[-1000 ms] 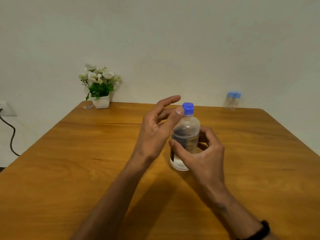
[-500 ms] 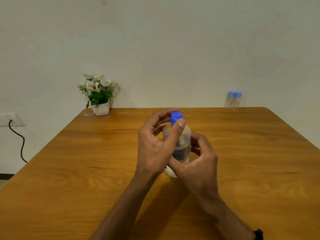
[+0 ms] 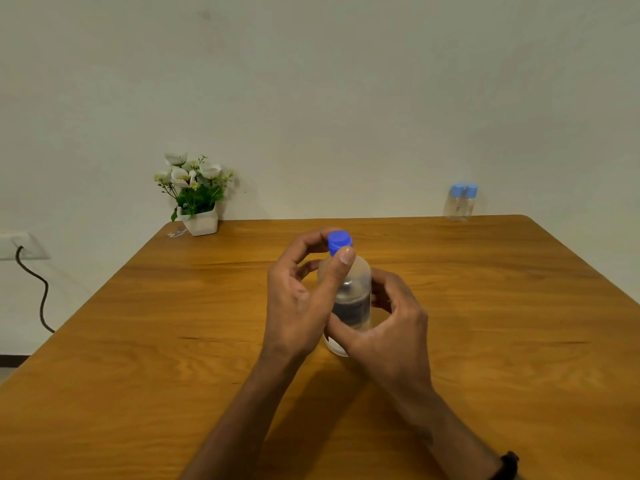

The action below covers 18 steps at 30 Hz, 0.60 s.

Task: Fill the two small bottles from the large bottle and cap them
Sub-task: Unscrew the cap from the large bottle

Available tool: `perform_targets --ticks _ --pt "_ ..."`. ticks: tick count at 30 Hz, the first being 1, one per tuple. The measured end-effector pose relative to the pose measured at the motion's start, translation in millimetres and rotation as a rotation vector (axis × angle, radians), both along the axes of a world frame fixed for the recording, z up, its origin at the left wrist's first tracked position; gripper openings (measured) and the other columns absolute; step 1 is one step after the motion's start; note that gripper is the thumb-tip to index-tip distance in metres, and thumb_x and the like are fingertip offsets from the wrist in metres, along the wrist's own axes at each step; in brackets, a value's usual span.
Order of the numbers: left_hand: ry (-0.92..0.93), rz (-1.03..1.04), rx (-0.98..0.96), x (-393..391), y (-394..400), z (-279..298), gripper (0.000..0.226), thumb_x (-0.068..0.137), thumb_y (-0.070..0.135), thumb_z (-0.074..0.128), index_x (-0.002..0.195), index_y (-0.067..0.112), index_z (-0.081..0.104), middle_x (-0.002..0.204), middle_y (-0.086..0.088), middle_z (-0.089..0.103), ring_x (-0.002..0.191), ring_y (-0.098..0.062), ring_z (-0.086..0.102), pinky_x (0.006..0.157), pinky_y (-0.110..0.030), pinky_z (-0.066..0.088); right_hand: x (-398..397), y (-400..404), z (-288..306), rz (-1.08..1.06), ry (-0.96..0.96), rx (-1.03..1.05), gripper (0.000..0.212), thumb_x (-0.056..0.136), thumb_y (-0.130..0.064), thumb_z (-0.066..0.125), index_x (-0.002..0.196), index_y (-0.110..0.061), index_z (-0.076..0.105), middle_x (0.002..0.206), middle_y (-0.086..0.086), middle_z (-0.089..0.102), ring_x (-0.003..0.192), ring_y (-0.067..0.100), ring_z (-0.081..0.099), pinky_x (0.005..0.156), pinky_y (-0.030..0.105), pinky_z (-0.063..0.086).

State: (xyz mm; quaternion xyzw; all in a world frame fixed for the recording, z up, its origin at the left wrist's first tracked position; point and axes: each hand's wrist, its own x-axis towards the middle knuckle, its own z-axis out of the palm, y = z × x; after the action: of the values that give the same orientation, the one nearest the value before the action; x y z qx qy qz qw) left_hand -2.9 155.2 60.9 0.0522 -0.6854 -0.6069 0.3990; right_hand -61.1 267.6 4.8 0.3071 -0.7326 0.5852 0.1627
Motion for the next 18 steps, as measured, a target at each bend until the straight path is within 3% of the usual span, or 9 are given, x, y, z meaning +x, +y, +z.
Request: perform_targets --ticks 5,8,11,14,18 --pt "0.052 0.037 0.067 0.1 -11.9 3.0 0.031 0.094 0.025 0.073 0.122 0.013 0.070 0.118 -0.003 0.077 0.116 -0.018 0.071 0.097 -0.034 0.058 -1.6 0.0 -0.9 -0.007 0.003 0.022 0.075 0.068 -0.068 0.084 0.129 -0.029 0.061 0.119 -0.017 0.067 0.109 -0.001 0.064 0.084 0.013 0.056" --pt "0.033 0.041 0.077 -0.7 -18.6 -0.1 0.032 0.095 0.015 0.073 0.127 0.013 0.070 0.120 -0.003 0.077 0.117 -0.017 0.071 0.098 -0.035 0.058 -2.3 0.8 0.6 -0.025 -0.016 0.011 0.073 0.066 -0.071 0.082 0.126 -0.037 0.058 0.116 -0.022 0.065 0.109 -0.005 0.062 0.082 0.009 0.051" --pt "-0.011 0.065 0.077 -1.1 -25.8 -4.1 0.034 0.094 0.011 0.074 0.128 0.016 0.071 0.119 0.001 0.077 0.110 -0.008 0.071 0.091 -0.029 0.059 -3.4 1.9 0.9 -0.033 -0.027 -0.005 0.071 0.066 -0.070 0.082 0.124 -0.039 0.057 0.115 -0.023 0.065 0.108 -0.005 0.062 0.082 0.007 0.050" --pt "-0.106 0.127 -0.054 0.1 -39.1 -8.8 0.036 0.095 0.019 0.075 0.130 0.024 0.071 0.112 0.002 0.073 0.091 0.000 0.065 0.080 -0.019 0.057 -5.3 2.2 0.3 -0.039 -0.032 -0.002 0.071 0.067 -0.066 0.086 0.126 -0.035 0.060 0.116 -0.019 0.067 0.107 -0.004 0.063 0.082 0.006 0.049" --pt "-0.366 0.261 -0.357 2.7 -64.9 -19.9 0.039 0.096 0.034 0.071 0.134 0.029 0.068 0.111 0.004 0.066 0.087 -0.013 0.059 0.075 -0.021 0.054 -6.3 1.3 -0.7 -0.050 -0.035 0.020 0.075 0.068 -0.062 0.088 0.128 -0.027 0.063 0.118 -0.016 0.067 0.108 -0.003 0.063 0.080 0.003 0.049"
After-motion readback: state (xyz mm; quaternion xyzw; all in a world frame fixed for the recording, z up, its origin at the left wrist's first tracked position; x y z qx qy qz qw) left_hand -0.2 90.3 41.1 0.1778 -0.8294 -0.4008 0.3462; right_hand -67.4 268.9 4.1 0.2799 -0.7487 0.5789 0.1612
